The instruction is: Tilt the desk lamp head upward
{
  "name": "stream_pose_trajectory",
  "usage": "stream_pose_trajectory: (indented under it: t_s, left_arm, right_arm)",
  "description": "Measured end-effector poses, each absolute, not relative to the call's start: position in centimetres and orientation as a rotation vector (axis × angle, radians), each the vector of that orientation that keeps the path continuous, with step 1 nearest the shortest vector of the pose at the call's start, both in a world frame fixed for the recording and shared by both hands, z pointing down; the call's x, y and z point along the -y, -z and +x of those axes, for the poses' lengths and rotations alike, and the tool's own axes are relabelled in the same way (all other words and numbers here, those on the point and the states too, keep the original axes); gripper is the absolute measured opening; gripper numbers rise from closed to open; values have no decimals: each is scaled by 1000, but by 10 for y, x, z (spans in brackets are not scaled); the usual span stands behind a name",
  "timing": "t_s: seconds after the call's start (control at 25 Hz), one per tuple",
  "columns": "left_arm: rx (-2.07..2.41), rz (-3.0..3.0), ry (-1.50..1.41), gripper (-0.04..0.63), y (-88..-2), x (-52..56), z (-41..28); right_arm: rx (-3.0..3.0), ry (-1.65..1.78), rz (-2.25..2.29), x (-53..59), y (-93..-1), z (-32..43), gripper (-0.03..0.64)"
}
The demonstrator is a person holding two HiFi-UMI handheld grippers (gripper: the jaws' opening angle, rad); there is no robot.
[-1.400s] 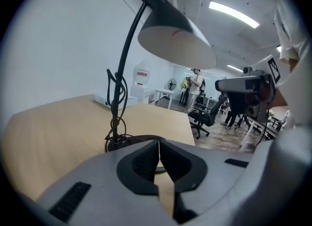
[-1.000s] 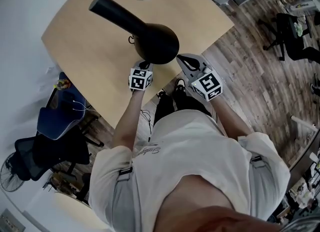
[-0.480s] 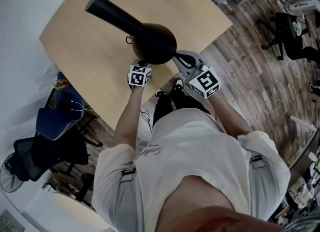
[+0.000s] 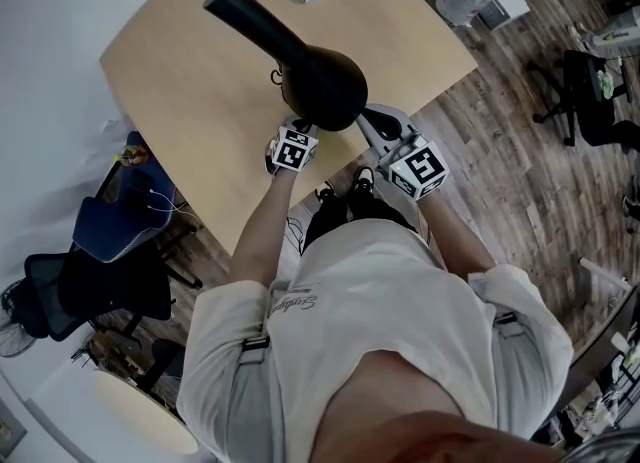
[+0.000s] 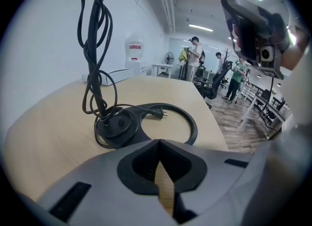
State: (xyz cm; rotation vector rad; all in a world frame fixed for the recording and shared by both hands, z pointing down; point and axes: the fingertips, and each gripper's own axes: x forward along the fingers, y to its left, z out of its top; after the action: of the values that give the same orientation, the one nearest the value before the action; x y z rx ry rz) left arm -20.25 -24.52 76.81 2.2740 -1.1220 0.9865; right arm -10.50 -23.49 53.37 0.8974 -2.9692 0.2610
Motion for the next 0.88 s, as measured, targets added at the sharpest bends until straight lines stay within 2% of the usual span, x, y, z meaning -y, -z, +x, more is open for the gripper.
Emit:
stream_pose_trajectory:
  t_s: [0.24,0.88]
  left_arm:
    - [1104,2205,-914,15,-773,241,-207]
    - [1083,2156,-936,15,-773,241,-205]
  right_arm:
    - [2997,-273,934,228,-519,-96,-6]
    - [2955,-187,1062,217,-403,-50,-6]
